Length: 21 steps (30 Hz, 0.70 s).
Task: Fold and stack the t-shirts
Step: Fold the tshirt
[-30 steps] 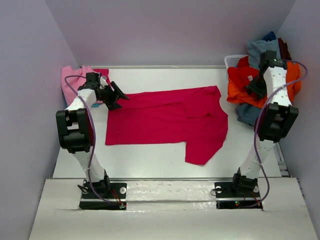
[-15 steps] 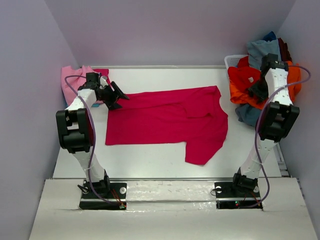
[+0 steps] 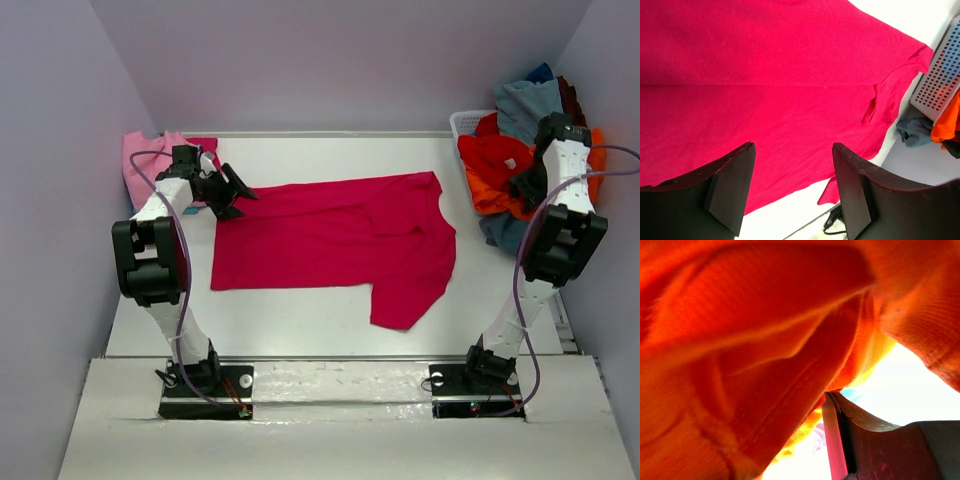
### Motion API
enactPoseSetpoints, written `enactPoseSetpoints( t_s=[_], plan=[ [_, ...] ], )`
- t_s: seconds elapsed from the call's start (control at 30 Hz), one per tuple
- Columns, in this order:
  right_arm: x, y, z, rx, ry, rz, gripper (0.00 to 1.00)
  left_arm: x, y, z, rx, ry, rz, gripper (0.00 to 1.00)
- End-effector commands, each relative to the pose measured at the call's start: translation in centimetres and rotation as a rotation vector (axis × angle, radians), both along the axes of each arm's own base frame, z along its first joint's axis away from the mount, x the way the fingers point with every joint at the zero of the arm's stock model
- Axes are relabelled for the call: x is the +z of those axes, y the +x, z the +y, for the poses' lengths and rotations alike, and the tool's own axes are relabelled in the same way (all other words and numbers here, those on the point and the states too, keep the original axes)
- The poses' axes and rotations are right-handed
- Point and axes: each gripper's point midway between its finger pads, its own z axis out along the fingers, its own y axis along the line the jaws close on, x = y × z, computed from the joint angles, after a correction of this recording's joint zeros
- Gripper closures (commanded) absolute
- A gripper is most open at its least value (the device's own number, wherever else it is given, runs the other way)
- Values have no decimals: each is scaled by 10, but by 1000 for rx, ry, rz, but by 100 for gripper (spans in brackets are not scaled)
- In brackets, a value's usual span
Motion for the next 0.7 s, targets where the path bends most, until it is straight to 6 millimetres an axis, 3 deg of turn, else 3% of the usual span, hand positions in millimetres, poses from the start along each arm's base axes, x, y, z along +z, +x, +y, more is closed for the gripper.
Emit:
enactPoseSetpoints(
  t_s=[0.0,0.17,0.33,0.67],
  plan=[
    [-30,-108,-68,-211,-161,429,48,17,2,-1,-23,-9,-44,26],
    [-49,-102,-66,-188,-132,433,48,16,1,-2,-26,-14,-43,26],
    [-40,-94,-67,-175,-130,376,49,18,2,-2,-26,-17,-47,26],
    [39,-80,-57,-100,-141,116,48,20,1,-10,-42,-19,-56,26]
  ],
)
